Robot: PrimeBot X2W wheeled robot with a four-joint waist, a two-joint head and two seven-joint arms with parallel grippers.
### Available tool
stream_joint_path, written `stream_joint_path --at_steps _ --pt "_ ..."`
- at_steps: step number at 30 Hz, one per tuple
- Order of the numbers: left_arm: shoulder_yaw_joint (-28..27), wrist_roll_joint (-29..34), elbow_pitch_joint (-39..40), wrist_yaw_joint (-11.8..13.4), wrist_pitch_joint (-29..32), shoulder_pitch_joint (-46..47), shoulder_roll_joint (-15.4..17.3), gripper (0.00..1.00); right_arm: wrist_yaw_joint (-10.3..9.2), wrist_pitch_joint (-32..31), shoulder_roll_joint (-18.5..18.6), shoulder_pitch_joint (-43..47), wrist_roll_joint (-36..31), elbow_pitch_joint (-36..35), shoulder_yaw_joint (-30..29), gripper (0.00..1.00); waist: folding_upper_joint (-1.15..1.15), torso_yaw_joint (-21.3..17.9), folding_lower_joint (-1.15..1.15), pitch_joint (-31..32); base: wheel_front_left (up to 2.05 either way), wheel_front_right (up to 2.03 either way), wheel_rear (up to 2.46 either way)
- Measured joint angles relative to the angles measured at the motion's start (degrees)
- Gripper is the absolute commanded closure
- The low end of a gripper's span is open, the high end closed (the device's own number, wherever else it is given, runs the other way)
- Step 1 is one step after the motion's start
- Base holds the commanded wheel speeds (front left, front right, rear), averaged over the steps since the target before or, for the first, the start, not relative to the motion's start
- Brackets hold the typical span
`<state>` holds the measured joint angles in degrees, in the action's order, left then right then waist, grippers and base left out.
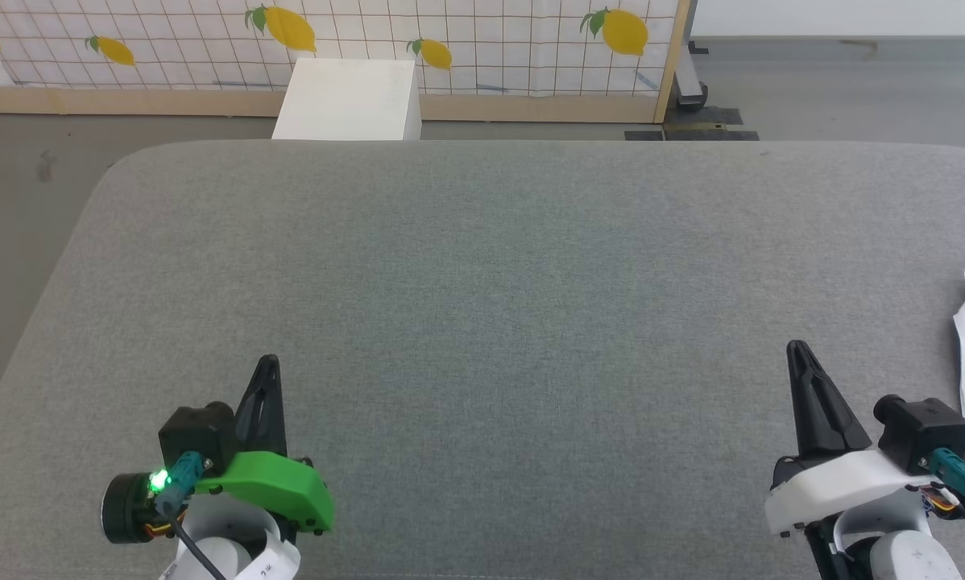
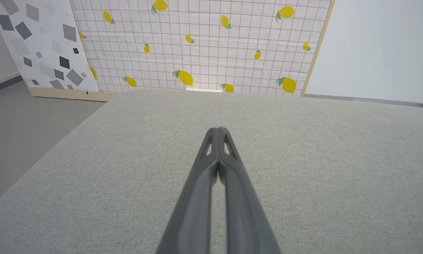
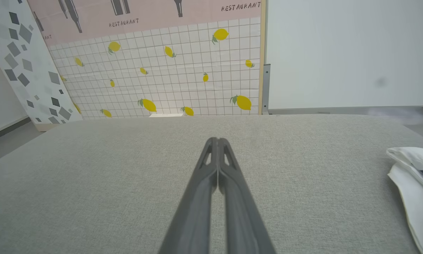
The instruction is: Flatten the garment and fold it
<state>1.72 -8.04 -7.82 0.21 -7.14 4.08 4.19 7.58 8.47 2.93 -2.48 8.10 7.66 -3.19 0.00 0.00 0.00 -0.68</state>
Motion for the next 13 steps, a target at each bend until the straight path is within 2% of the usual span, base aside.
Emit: stream_joint_path --at_steps 13 --pt "-0.34 1.62 1.37 0.00 1.09 -0.67 -0.18 1.00 0.00 -1.60 0.00 0.18 -1.14 -1.34 0.60 1.00 0.00 0.00 0.00 0.13 0.00 0.00 0.00"
